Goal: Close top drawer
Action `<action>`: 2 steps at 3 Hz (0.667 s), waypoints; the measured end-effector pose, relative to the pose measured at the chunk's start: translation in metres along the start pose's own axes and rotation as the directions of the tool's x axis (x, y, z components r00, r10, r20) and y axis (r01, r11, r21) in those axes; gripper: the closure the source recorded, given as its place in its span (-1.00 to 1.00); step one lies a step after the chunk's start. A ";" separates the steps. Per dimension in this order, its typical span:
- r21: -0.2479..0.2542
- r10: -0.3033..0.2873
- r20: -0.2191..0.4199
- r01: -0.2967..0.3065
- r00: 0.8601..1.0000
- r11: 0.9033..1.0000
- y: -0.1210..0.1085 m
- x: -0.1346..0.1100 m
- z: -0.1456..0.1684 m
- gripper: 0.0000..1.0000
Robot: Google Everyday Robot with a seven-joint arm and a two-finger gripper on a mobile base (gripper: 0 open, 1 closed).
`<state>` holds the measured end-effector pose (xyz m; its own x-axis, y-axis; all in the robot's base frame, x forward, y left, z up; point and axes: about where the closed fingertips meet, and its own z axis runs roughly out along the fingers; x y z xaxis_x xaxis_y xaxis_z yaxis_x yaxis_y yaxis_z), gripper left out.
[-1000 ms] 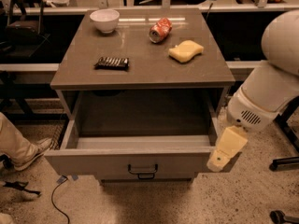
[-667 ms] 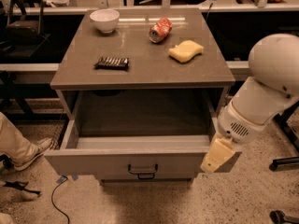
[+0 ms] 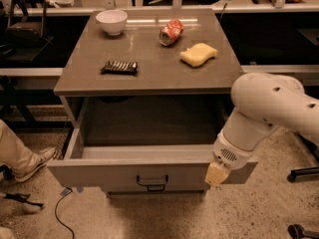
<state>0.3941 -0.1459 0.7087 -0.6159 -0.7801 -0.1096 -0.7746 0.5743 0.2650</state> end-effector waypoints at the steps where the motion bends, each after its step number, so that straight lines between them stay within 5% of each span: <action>1: 0.014 0.044 -0.055 -0.044 0.997 0.999 -0.007 -0.003 0.034 1.00; 2: 0.058 0.133 -0.063 -0.130 0.989 0.990 -0.036 -0.020 0.061 1.00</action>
Offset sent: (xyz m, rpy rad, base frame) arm 0.0562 0.0145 -0.0928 -0.1606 0.0332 -0.1888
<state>0.4257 -0.1358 0.6432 -0.7035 -0.7106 -0.0130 -0.6950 0.6840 0.2213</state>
